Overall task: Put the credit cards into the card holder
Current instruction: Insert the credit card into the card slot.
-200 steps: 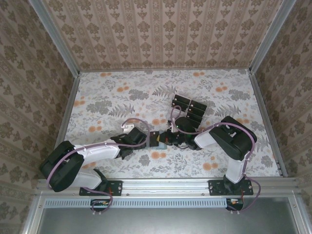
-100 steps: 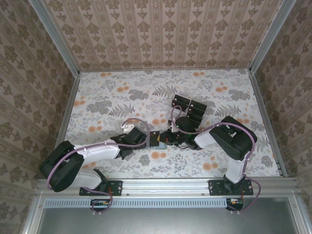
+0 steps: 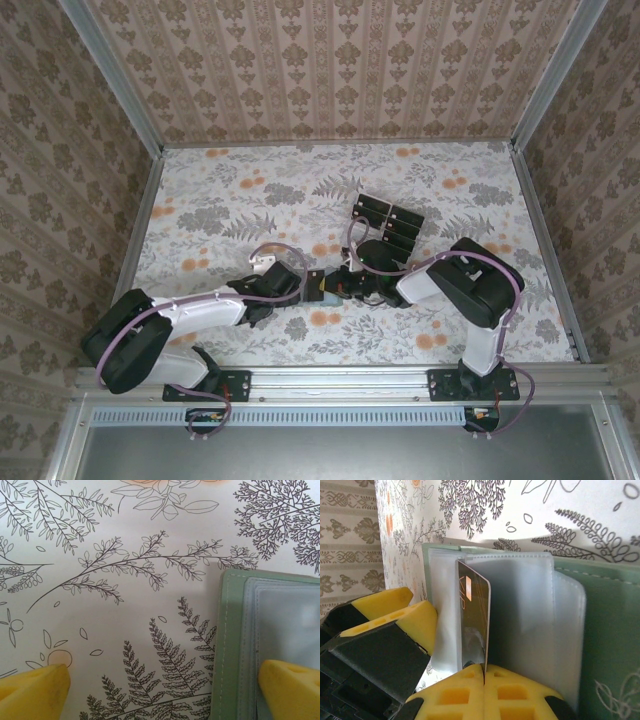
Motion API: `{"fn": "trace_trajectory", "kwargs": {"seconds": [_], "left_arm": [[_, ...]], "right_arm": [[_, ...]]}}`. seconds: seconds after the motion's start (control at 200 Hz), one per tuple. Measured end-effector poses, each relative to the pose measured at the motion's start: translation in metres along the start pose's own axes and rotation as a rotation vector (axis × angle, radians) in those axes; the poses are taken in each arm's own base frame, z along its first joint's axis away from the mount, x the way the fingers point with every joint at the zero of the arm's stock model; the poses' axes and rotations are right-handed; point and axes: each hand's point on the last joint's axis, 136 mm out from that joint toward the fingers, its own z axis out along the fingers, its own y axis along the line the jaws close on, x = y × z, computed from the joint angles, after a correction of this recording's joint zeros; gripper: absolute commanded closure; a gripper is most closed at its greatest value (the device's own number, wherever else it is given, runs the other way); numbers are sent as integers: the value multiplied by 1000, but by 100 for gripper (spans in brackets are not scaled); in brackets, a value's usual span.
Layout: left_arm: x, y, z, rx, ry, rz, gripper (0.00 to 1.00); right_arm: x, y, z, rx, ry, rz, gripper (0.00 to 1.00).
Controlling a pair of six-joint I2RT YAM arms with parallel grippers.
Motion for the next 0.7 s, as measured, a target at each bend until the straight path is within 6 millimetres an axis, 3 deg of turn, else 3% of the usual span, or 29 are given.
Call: {"fn": "trace_trajectory", "kwargs": {"seconds": [0.445,0.61,0.7], "left_arm": [[0,1,-1,0,1,1,0],[3,7,-6,-16,17,12,0],[4,12,-11,-27,26,15,0]], "right_arm": [[3,3,7,4,20,-4,100],[2,9,8,7,33,-13,71],[1,15,5,16,38,-29,64]]}}
